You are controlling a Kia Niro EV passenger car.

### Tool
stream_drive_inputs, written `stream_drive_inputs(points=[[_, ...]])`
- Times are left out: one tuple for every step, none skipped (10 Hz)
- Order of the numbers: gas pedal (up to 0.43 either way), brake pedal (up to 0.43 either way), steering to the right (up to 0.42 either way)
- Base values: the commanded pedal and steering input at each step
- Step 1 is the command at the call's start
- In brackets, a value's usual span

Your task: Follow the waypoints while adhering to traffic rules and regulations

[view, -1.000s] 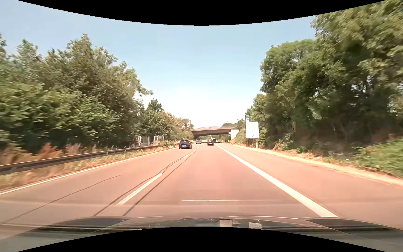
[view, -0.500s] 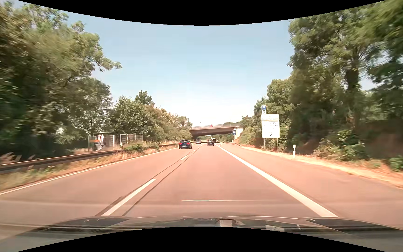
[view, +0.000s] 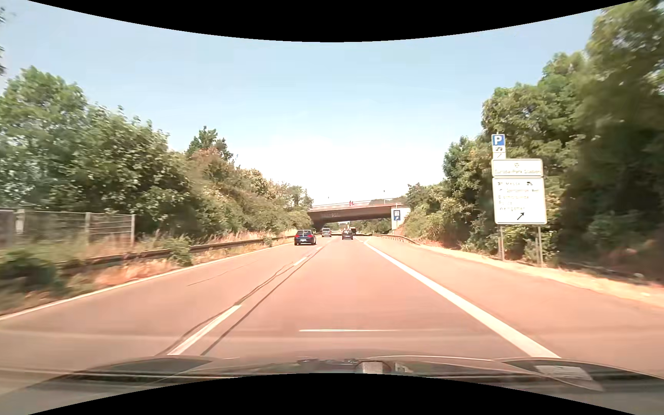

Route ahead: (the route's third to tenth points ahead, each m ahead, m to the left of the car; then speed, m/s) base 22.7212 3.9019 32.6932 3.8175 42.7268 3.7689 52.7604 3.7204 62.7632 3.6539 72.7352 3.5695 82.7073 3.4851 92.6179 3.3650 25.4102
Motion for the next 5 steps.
stream_drive_inputs(points=[[0.138,0.0,-0.001],[0.138,0.0,-0.001],[0.138,0.0,-0.001],[0.138,0.0,-0.001],[0.138,0.0,-0.001]])
